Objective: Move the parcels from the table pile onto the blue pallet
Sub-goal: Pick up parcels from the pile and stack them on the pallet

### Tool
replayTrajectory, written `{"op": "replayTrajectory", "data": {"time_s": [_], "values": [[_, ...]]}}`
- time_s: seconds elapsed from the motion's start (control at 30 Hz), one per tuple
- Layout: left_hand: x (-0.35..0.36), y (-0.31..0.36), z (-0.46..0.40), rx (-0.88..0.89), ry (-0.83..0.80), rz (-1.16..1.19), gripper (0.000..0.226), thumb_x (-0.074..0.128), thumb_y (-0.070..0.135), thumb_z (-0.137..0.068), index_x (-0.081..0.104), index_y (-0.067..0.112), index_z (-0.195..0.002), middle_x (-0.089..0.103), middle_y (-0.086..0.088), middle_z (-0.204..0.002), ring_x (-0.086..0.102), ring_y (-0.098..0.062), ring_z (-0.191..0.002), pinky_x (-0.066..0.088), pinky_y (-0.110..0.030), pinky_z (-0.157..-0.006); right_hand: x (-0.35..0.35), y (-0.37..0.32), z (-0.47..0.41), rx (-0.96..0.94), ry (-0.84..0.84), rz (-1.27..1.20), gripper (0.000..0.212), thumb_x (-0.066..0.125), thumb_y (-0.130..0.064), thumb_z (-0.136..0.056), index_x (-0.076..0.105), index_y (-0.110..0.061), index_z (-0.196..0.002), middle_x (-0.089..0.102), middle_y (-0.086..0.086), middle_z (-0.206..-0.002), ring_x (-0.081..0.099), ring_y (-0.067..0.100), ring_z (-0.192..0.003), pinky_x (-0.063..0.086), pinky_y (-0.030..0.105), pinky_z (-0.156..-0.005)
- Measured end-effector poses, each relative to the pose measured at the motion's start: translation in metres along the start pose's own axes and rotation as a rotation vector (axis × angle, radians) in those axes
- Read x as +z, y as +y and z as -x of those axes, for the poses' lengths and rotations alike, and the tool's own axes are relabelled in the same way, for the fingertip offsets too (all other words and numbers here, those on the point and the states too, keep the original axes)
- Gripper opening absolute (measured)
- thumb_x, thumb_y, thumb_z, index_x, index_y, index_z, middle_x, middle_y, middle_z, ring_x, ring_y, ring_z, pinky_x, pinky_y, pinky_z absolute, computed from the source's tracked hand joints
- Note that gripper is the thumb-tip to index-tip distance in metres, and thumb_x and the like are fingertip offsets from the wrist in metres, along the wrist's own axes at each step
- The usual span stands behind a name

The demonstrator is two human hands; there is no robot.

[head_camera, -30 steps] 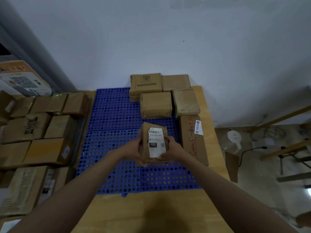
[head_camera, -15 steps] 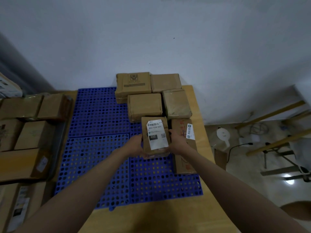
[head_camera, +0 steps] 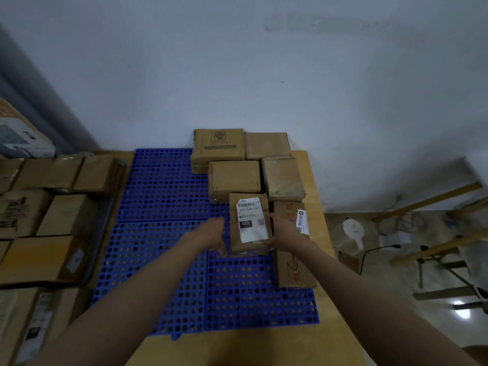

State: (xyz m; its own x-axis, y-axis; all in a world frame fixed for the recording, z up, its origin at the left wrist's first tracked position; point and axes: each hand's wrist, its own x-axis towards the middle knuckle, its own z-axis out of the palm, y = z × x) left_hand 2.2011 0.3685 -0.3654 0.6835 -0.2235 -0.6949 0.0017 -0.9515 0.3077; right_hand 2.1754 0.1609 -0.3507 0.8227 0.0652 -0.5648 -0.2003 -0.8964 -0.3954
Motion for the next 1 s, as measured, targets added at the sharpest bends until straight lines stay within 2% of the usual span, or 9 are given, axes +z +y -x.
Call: {"op": "replayTrajectory", "data": {"time_s": [0.1, 0.17, 0.33, 0.47, 0.6, 0.77, 0.83, 0.93, 1.0], "values": [[-0.013, -0.007, 0.019, -0.008, 0.044, -0.07, 0.108, 0.084, 0.033, -0.074, 0.015, 0.017, -0.156, 0.021, -0.007, -0.161, 0.028, -0.028, -0.144, 0.033, -0.04, -0.114, -0.007, -0.008, 0.01, -0.07, 0.006, 0.058, 0.074, 0.075, -0.014, -0.08, 0.035, -0.011, -0.142, 0.053, 0.013, -0.133, 0.054, 0.032, -0.116, 0.046, 0.034, -0.08], [-0.019, -0.016, 0.035, 0.002, 0.082, -0.102, 0.104, 0.081, 0.039, -0.077, 0.016, 0.019, -0.156, 0.022, -0.004, -0.16, 0.03, -0.026, -0.143, 0.034, -0.04, -0.114, -0.011, -0.018, 0.019, -0.12, 0.008, 0.06, 0.081, 0.077, -0.016, -0.079, 0.033, -0.015, -0.147, 0.05, 0.013, -0.136, 0.052, 0.03, -0.119, 0.042, 0.03, -0.079], [-0.025, -0.05, 0.084, 0.033, 0.151, -0.15, 0.093, 0.075, 0.052, -0.079, 0.024, 0.026, -0.153, 0.031, 0.004, -0.156, 0.038, -0.019, -0.138, 0.037, -0.037, -0.111, -0.005, -0.047, 0.046, -0.254, -0.052, 0.013, 0.082, 0.078, -0.026, -0.083, 0.032, -0.02, -0.15, 0.051, 0.013, -0.136, 0.053, 0.029, -0.118, 0.043, 0.03, -0.08], [-0.026, -0.084, 0.126, 0.018, 0.194, -0.178, 0.089, 0.073, 0.054, -0.08, 0.027, 0.03, -0.152, 0.032, 0.007, -0.155, 0.04, -0.017, -0.136, 0.039, -0.035, -0.11, 0.006, -0.078, 0.067, -0.291, -0.09, -0.027, 0.08, 0.074, -0.029, -0.087, 0.027, -0.025, -0.152, 0.047, 0.01, -0.141, 0.057, 0.026, -0.108, 0.048, 0.031, -0.081], [-0.024, -0.116, 0.17, -0.036, 0.215, -0.206, 0.088, 0.071, 0.055, -0.082, 0.023, 0.033, -0.152, 0.027, 0.006, -0.157, 0.037, -0.018, -0.139, 0.039, -0.038, -0.11, 0.028, -0.113, 0.091, -0.321, -0.084, 0.027, 0.08, 0.076, -0.029, -0.086, 0.029, -0.029, -0.15, 0.047, 0.008, -0.141, 0.056, 0.028, -0.116, 0.053, 0.042, -0.093], [-0.015, -0.159, 0.229, -0.075, 0.268, -0.228, 0.086, 0.068, 0.052, -0.085, 0.021, 0.03, -0.154, 0.026, 0.006, -0.159, 0.035, -0.018, -0.14, 0.04, -0.038, -0.11, 0.062, -0.171, 0.116, -0.375, -0.136, 0.167, 0.078, 0.073, -0.025, -0.089, 0.027, -0.027, -0.151, 0.043, 0.01, -0.145, 0.055, 0.03, -0.118, 0.05, 0.043, -0.096], [-0.01, -0.182, 0.255, -0.081, 0.273, -0.207, 0.085, 0.07, 0.049, -0.086, 0.023, 0.029, -0.154, 0.03, 0.005, -0.156, 0.039, -0.018, -0.137, 0.043, -0.037, -0.107, 0.078, -0.198, 0.127, -0.401, -0.148, 0.202, 0.077, 0.072, -0.023, -0.09, 0.026, -0.025, -0.152, 0.042, 0.009, -0.147, 0.055, 0.03, -0.119, 0.05, 0.044, -0.098], [-0.002, -0.221, 0.294, -0.083, 0.28, -0.165, 0.081, 0.07, 0.048, -0.086, 0.028, 0.028, -0.152, 0.043, 0.004, -0.146, 0.051, -0.018, -0.124, 0.048, -0.03, -0.091, 0.107, -0.237, 0.148, -0.417, -0.142, 0.261, 0.076, 0.071, -0.022, -0.09, 0.026, -0.026, -0.152, 0.044, 0.009, -0.146, 0.056, 0.03, -0.12, 0.05, 0.046, -0.099], [0.004, -0.248, 0.317, -0.099, 0.301, -0.167, 0.081, 0.07, 0.046, -0.086, 0.027, 0.029, -0.153, 0.04, 0.004, -0.149, 0.047, -0.019, -0.129, 0.046, -0.031, -0.094, 0.126, -0.26, 0.162, -0.42, -0.145, 0.282, 0.076, 0.07, -0.018, -0.091, 0.026, -0.028, -0.152, 0.046, 0.009, -0.144, 0.058, 0.03, -0.118, 0.052, 0.045, -0.096]]}}
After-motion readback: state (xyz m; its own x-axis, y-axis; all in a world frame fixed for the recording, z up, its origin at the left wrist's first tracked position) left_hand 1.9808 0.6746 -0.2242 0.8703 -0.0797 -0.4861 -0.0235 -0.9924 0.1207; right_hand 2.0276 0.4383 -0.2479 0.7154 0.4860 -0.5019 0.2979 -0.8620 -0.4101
